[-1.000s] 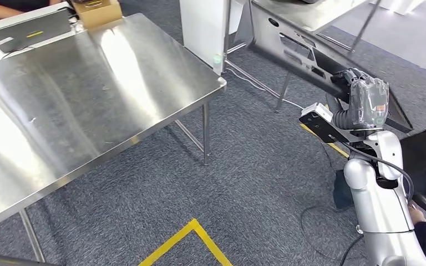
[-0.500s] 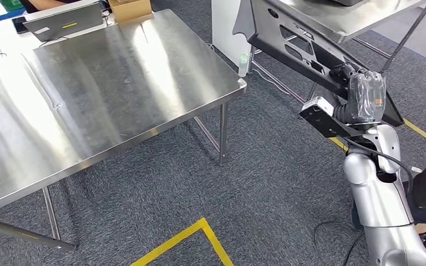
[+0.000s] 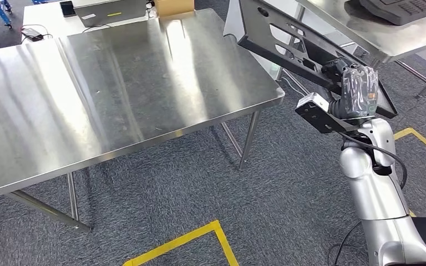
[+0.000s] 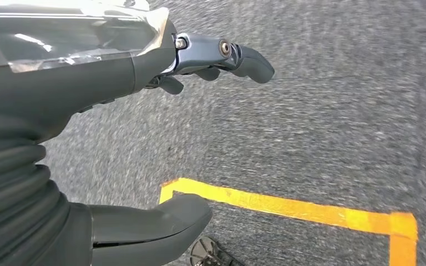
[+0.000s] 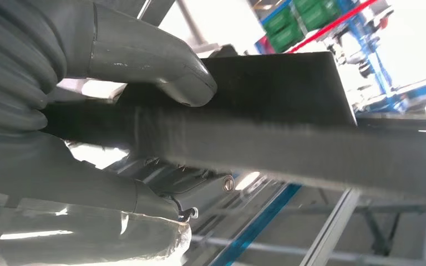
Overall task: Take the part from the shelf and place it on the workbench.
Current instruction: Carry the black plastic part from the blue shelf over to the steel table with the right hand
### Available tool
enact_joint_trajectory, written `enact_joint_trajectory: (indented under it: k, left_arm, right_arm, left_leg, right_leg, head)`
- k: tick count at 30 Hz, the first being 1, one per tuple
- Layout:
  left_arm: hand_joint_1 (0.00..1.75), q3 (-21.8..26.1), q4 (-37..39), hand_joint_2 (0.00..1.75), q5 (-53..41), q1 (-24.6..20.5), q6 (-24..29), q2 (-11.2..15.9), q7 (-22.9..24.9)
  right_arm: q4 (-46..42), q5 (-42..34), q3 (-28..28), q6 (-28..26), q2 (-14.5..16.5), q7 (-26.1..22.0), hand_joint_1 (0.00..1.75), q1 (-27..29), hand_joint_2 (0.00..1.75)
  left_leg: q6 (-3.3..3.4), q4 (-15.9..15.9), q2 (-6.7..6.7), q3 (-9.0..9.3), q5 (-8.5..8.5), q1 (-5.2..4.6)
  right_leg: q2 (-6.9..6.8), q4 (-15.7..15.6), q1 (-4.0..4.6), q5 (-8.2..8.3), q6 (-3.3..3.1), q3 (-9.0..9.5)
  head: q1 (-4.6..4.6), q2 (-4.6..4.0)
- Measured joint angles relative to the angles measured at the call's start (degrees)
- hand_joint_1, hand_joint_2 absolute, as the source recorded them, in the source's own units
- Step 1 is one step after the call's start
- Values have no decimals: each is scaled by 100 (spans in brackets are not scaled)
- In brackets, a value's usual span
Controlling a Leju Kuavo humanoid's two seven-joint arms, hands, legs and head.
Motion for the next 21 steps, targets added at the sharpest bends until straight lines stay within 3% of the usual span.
enact_joint_trajectory:
  k: [1,3,4,6,8,10,12,14,15,16,17,19,21]
  left_arm:
    - [0,1,1,175,-4,0,-4,-7,1]
    - [0,1,1,175,-12,-3,-20,-18,0]
    - [0,0,1,175,-17,-6,-31,-20,0]
    - [0,1,2,175,-25,-4,-43,-16,0]
    - [0,1,4,175,-27,4,-47,-11,1]
    - [0,0,7,175,-28,4,-46,-8,1]
    - [0,0,8,175,-37,-11,-46,-5,1]
    - [0,-1,8,175,-63,-20,-47,-8,5]
    - [0,-2,9,175,-77,-21,-48,-12,10]
    - [0,-2,9,175,-90,-21,-47,-13,16]
    - [0,-2,10,175,-101,-25,-46,-11,21]
    - [0,-2,9,175,-122,-50,-42,-1,25]
    - [0,-4,8,175,-138,-85,-26,0,26]
  right_arm:
    - [31,8,22,-10,1,-7,175,0,175]
    - [83,24,61,-39,2,-14,175,-12,175]
    - [107,29,80,-56,4,-16,175,-21,175]
    - [151,37,111,-78,15,-18,175,-31,175]
    - [189,43,139,-80,36,-19,175,-38,175]
    - [211,45,159,-82,56,-19,175,-49,175]
    - [222,46,165,-84,63,-19,175,-56,175]
    - [240,46,170,-85,64,-19,175,-56,175]
    - [251,46,175,-85,64,-19,175,-57,175]
    - [262,46,181,-85,64,-19,175,-60,175]
    - [271,45,184,-86,63,-19,175,-65,175]
    - [283,34,180,-95,57,-19,175,-81,175]
    - [302,12,172,-119,47,-18,175,-97,175]
  left_leg:
    - [-5,6,-73,5,-3,2]
    - [-35,38,-211,8,-19,6]
    - [-61,61,-277,-3,-32,-1]
    - [-115,87,-368,-42,-40,-20]
    - [-165,86,-411,-73,-32,-10]
    - [-225,272,-196,-165,-160,-8]
    - [-282,885,121,-464,-501,-2]
    - [-317,1602,226,-840,-778,29]
    - [-323,1732,238,-919,-773,39]
    - [-318,1640,256,-884,-663,45]
    - [-297,1319,297,-724,-474,45]
    - [-221,510,521,-292,-149,8]
    - [-160,144,643,-101,-70,-43]
  right_leg:
    - [13,-186,-6,127,57,62]
    - [133,-1008,-47,502,163,418]
    - [193,-1361,-60,646,170,582]
    - [242,-1625,-61,747,102,707]
    - [148,-1630,-64,771,17,716]
    - [54,-1647,-85,780,-71,734]
    - [-43,-1656,-74,770,-151,747]
    - [-151,-1654,-52,758,-185,750]
    - [-207,-1653,-46,752,-191,753]
    - [-264,-1653,-40,746,-196,760]
    - [-318,-1653,-35,738,-196,771]
    - [-416,-1652,-3,711,-174,794]
    - [-510,-1655,28,684,-129,814]
  head:
    - [0,0]
    - [2,0]
    - [2,0]
    - [-2,0]
    - [-4,0]
    - [-18,0]
    - [-41,0]
    - [-49,0]
    - [-49,0]
    - [-49,0]
    - [-50,0]
    - [-47,0]
    - [-43,0]
